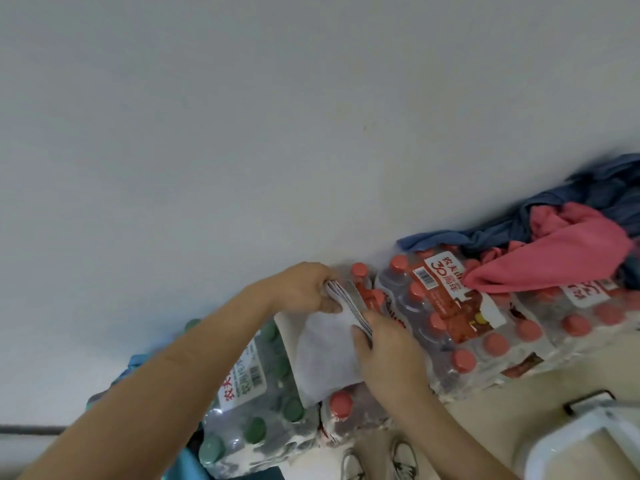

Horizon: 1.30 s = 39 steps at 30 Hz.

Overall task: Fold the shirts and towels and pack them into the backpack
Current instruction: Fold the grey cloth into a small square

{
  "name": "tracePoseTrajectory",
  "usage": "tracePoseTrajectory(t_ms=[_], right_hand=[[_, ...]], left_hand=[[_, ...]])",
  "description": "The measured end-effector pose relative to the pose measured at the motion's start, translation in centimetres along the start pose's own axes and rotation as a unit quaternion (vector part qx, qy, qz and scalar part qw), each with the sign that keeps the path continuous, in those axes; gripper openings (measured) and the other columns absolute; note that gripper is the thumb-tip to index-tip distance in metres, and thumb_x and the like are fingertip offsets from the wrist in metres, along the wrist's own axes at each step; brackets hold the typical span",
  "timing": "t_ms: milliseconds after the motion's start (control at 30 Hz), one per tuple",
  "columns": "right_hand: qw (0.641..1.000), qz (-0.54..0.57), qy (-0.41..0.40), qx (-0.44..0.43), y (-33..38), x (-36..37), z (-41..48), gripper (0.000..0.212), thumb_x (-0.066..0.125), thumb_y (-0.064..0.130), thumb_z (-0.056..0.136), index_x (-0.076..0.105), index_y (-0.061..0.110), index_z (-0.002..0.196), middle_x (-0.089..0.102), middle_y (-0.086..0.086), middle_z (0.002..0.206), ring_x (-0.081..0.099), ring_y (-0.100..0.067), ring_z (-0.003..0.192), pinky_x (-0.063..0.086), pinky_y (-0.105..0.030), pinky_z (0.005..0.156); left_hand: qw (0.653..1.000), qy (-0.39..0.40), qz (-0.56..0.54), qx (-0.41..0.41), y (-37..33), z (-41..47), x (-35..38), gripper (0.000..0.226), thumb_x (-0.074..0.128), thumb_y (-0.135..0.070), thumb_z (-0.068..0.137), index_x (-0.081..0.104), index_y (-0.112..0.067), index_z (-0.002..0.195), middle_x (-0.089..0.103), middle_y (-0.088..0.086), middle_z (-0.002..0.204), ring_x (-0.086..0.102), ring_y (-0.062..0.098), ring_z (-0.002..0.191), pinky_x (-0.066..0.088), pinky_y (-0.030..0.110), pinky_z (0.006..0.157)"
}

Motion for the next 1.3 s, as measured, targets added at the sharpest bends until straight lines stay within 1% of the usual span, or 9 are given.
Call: tracePoseTrajectory(t_ms=[133,367,633,833,967,1033,1133,1233,1300], right_hand=[[0.998,-0.051,-0.008,0.034,-1.2,0.8,0.2,0.025,0.054,0.031,0.092,0.063,0.012,0.107,0.067,-0.008,0.098,0.063,-0.027,0.091,0.049,-0.036,0.073],[0.994,-0.096,-0.015,0.046,-2.0,1.8,0.9,0.027,0.058,0.031,0.09,0.065,0.011,0.106,0.067,-0.01,0.098,0.065,-0.03,0.082,0.052,-0.038,0.066],[0.982,-0.187,-0.029,-0.006,-2.2,2.4,1.9,0.038,0.088,0.014,0.058,0.068,0.012,0.09,0.065,-0.007,0.072,0.058,-0.023,0.043,0.041,-0.027,0.035],[0.987,-0.156,-0.018,0.025,-3.0,2.9,1.8,0.044,0.075,0.014,0.076,0.06,0.015,0.117,0.064,-0.01,0.094,0.064,-0.026,0.063,0.046,-0.032,0.044],[0.991,-0.128,-0.04,0.009,-3.1,2.8,1.8,0.04,0.078,0.017,0.074,0.059,0.015,0.11,0.062,-0.01,0.093,0.063,-0.026,0.072,0.052,-0.035,0.056],[0.991,-0.125,-0.04,0.005,-3.1,2.7,1.8,0.038,0.08,0.019,0.072,0.059,0.015,0.103,0.062,-0.008,0.089,0.064,-0.026,0.073,0.053,-0.036,0.058],[0.993,-0.112,-0.019,0.007,-3.1,2.4,1.8,0.038,0.075,0.025,0.078,0.056,0.013,0.109,0.064,-0.01,0.095,0.064,-0.029,0.084,0.053,-0.038,0.067],[0.996,-0.071,0.053,0.004,-3.2,1.9,2.2,0.045,0.058,0.035,0.091,0.043,0.015,0.129,0.054,-0.009,0.123,0.054,-0.028,0.111,0.046,-0.038,0.087],[0.995,-0.042,0.088,0.005,-3.1,1.5,2.5,0.045,0.058,0.036,0.091,0.041,0.016,0.127,0.052,-0.007,0.126,0.052,-0.027,0.112,0.044,-0.036,0.087]], left_hand=[[0.999,-0.034,0.019,-0.006,0.2,1.6,1.7,0.027,0.059,-0.027,0.091,0.06,-0.019,0.117,0.061,0.001,0.096,0.055,0.017,0.092,0.029,0.021,0.067],[0.991,-0.112,0.042,-0.053,1.0,2.2,2.9,0.019,0.053,-0.034,0.093,0.06,-0.016,0.095,0.065,0.006,0.095,0.059,0.027,0.092,0.036,0.03,0.067],[0.986,-0.144,0.062,-0.063,1.1,2.3,3.2,0.019,0.05,-0.024,0.092,0.057,-0.015,0.108,0.066,0.01,0.108,0.058,0.033,0.1,0.044,0.034,0.078],[0.976,-0.17,0.11,-0.077,0.0,2.9,3.8,0.044,0.046,-0.024,0.088,0.047,-0.032,0.132,0.067,0.005,0.107,0.062,0.03,0.096,0.047,0.034,0.076],[0.968,-0.21,0.119,-0.066,-0.1,2.7,4.6,0.054,0.047,-0.03,0.089,0.031,-0.045,0.138,0.053,0.002,0.105,0.055,0.024,0.095,0.051,0.037,0.071],[0.958,-0.238,0.16,0.014,-0.3,2.5,5.0,0.046,0.049,-0.03,0.09,0.041,-0.042,0.134,0.049,0.002,0.121,0.046,0.023,0.112,0.049,0.039,0.081],[0.951,-0.17,0.219,0.137,-0.1,2.8,5.7,0.038,0.052,-0.027,0.09,0.058,-0.03,0.127,0.05,-0.002,0.137,0.044,0.023,0.126,0.041,0.037,0.099],[0.961,-0.11,0.215,0.131,0.7,2.8,5.7,0.052,0.035,-0.033,0.088,0.051,-0.019,0.136,0.048,0.0,0.14,0.044,0.022,0.128,0.037,0.035,0.105],[0.962,-0.09,0.227,0.122,0.9,2.4,5.8,0.068,0.019,-0.046,0.085,0.044,-0.015,0.14,0.043,0.001,0.144,0.039,0.021,0.131,0.034,0.036,0.109]])
Point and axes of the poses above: each hand's wrist, its own z-axis towards the middle knuckle, its own x-axis out of the palm, y = z × x, the point moved 4 cm from there along z, towards the middle knuckle
